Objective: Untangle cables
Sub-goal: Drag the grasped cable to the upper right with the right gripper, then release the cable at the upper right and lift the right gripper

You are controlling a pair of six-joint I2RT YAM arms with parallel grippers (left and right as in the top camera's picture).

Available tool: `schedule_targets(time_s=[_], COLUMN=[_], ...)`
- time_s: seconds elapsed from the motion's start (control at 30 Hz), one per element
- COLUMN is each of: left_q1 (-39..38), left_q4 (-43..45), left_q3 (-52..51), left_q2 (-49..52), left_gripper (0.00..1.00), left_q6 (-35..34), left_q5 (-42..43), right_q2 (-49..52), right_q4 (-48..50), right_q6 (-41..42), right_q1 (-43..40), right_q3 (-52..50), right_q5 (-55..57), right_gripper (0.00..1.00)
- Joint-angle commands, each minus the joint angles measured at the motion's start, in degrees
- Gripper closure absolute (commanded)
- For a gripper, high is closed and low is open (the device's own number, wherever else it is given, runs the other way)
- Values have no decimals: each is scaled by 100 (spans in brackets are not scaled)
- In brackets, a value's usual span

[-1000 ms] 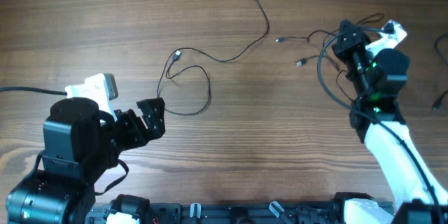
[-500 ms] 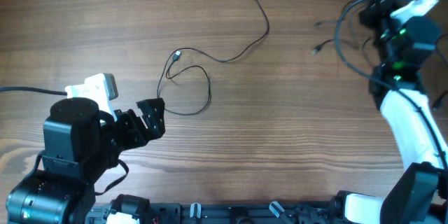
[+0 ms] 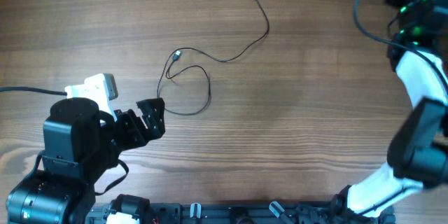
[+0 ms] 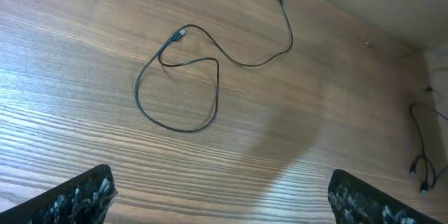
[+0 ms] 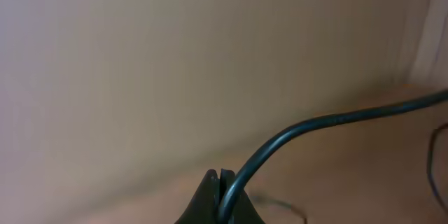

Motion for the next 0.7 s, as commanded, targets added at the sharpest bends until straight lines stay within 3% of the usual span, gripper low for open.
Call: schedule_targets(time_s=[0.0, 0.1, 0.2, 0.47, 0.67], left_q1=[-24, -24, -24, -24, -24], left_q4=[15, 15, 15, 15, 15], left_q3=[2, 2, 2, 2, 2], left_q2=[-9, -9, -9, -9, -9], left_gripper=[0, 0, 0, 0, 0], left_q6=[87, 87, 90, 87, 87], left_q5=[-59, -59, -59, -59, -59], right_q2=[417, 503, 474, 444, 367], right_q4=[-9, -72, -153, -94, 28], right_q6=[-162, -852, -1379, -852, -282], right_q1=[20, 83, 188, 643, 306], right_q3=[2, 2, 2, 680, 789], right_q5=[-1263, -2251, -2516, -4085, -1478], right_gripper=[95, 96, 96, 96, 96])
